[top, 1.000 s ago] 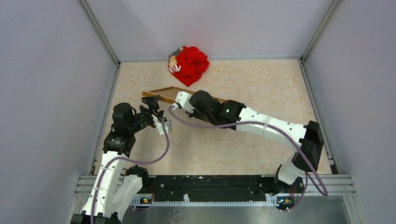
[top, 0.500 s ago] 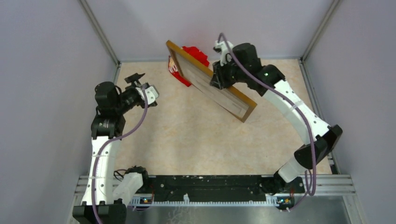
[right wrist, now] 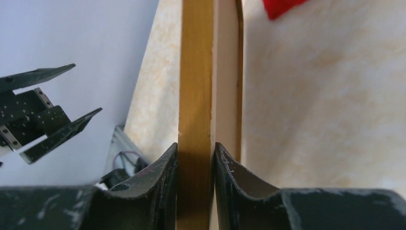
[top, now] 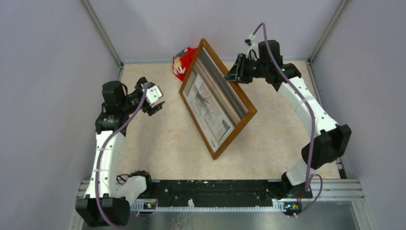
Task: Put the photo into the frame
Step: Turn over the photo frame at the center of the board, then reset both arms
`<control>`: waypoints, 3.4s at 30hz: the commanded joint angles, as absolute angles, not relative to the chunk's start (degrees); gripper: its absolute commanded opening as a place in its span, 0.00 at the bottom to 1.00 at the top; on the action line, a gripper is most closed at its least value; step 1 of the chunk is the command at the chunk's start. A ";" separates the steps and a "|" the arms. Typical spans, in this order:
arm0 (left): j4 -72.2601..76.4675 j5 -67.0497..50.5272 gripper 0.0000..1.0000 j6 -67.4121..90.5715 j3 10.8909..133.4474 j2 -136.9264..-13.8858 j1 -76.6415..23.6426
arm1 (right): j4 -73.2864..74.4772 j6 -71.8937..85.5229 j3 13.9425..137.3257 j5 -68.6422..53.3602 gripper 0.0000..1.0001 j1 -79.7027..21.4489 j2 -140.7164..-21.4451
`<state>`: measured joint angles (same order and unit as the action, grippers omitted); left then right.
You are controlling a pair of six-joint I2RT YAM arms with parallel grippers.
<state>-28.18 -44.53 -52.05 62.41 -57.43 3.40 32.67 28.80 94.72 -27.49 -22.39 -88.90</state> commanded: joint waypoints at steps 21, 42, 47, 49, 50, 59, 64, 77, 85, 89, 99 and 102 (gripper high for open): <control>-29.74 -47.03 0.83 -51.88 56.40 -58.61 3.87 | -1.87 46.58 43.99 -29.07 0.04 -14.11 -59.04; -32.17 -43.62 0.82 -54.09 53.77 -63.29 3.85 | -25.78 40.10 19.82 -31.05 0.14 -5.52 -72.14; -30.91 -43.27 0.82 -54.27 52.80 -63.63 3.92 | -24.26 39.02 20.29 -27.63 0.23 -5.45 -74.92; -30.68 -43.01 0.82 -54.15 52.81 -64.23 3.87 | -24.15 39.42 20.23 -26.55 0.26 -5.45 -75.71; -30.63 -42.87 0.82 -54.11 52.89 -64.47 3.87 | -23.90 39.44 20.15 -25.88 0.29 -5.45 -75.93; -30.43 -42.52 0.82 -54.56 51.97 -64.68 3.87 | -18.99 37.70 19.86 -21.19 0.45 -5.45 -73.84; -30.96 -42.33 0.84 -54.58 51.68 -64.86 3.87 | -14.25 36.27 21.54 -20.05 0.59 -5.44 -72.31; -16.89 -37.37 0.99 -31.67 49.53 -72.44 5.50 | 6.56 27.29 34.17 10.87 0.99 -5.45 -59.24; 7.18 -39.74 0.99 -13.65 36.53 -74.54 9.48 | -12.60 18.79 22.73 29.44 0.99 -5.43 -54.67; 18.47 -38.43 0.99 -8.23 30.10 -74.25 9.65 | -19.83 17.18 18.82 31.67 0.99 -5.45 -55.41; 47.71 -35.69 0.99 -1.88 18.15 -77.45 9.70 | -48.50 13.14 8.99 33.13 0.99 -5.45 -64.01; 55.21 -34.44 0.99 -1.88 16.25 -79.19 9.67 | -54.26 10.82 9.50 32.82 0.99 -5.45 -68.21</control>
